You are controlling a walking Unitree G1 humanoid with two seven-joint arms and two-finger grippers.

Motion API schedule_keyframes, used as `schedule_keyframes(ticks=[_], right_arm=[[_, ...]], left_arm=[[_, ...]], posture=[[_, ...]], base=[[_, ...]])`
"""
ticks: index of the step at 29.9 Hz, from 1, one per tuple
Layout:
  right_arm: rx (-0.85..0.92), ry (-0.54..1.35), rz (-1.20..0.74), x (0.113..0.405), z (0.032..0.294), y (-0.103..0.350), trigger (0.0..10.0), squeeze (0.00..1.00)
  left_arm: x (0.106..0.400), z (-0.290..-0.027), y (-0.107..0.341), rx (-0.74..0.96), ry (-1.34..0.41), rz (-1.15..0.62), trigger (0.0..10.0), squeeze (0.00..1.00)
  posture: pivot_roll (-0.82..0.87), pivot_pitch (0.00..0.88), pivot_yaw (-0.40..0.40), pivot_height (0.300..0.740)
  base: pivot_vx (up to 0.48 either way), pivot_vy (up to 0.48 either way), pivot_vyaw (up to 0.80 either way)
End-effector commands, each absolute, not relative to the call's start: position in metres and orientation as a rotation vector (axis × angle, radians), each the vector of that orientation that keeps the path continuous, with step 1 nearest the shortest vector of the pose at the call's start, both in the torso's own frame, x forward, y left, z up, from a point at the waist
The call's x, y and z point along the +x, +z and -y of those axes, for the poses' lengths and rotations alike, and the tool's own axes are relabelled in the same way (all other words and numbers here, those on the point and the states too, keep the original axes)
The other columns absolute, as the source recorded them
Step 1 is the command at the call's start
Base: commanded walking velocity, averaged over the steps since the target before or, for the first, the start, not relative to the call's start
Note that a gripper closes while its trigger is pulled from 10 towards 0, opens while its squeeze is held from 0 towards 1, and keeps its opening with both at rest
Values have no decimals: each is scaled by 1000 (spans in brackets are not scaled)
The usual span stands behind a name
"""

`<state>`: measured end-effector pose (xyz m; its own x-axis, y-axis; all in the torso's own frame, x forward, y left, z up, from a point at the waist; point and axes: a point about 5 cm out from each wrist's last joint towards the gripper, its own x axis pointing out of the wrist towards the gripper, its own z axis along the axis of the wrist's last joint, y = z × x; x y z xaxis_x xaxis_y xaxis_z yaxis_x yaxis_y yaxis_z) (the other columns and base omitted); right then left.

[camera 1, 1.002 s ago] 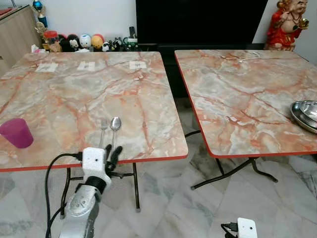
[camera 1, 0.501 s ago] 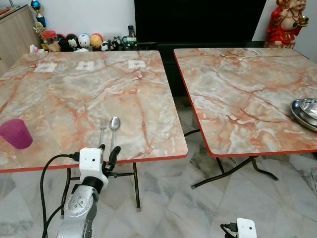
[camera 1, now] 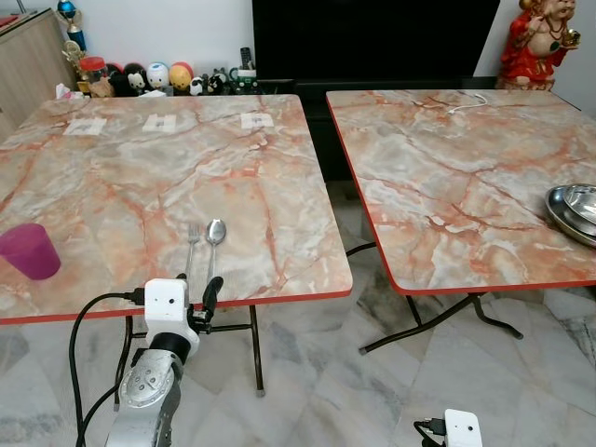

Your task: Setting the table

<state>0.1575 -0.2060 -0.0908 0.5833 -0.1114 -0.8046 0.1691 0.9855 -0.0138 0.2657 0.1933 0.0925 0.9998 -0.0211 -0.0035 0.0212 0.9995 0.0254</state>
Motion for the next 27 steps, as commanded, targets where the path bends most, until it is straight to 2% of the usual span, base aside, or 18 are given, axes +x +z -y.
schedule_keyframes(ticks=[1, 10, 15, 27], right_arm=[[64, -162, -939, 156, 207, -91, 10000, 0], [50, -132, -936, 157, 207, -91, 10000, 0], [47, -122, -944, 157, 207, -91, 10000, 0], [60, -143, -944, 156, 207, -91, 10000, 0]], left_arm=[[267, -198, 91, 27, 2, -17, 10000, 0], [265, -205, 92, 11, 26, -15, 10000, 0], [268, -201, 93, 14, 4, -8, 10000, 0], [271, -200, 95, 11, -8, 1, 10000, 0]], posture=[[110, 15, -51, 740], [110, 5, -50, 740], [108, 0, -48, 740], [104, 0, -46, 740]], base=[[0, 0, 0], [0, 0, 0], [0, 0, 595], [0, 0, 0]])
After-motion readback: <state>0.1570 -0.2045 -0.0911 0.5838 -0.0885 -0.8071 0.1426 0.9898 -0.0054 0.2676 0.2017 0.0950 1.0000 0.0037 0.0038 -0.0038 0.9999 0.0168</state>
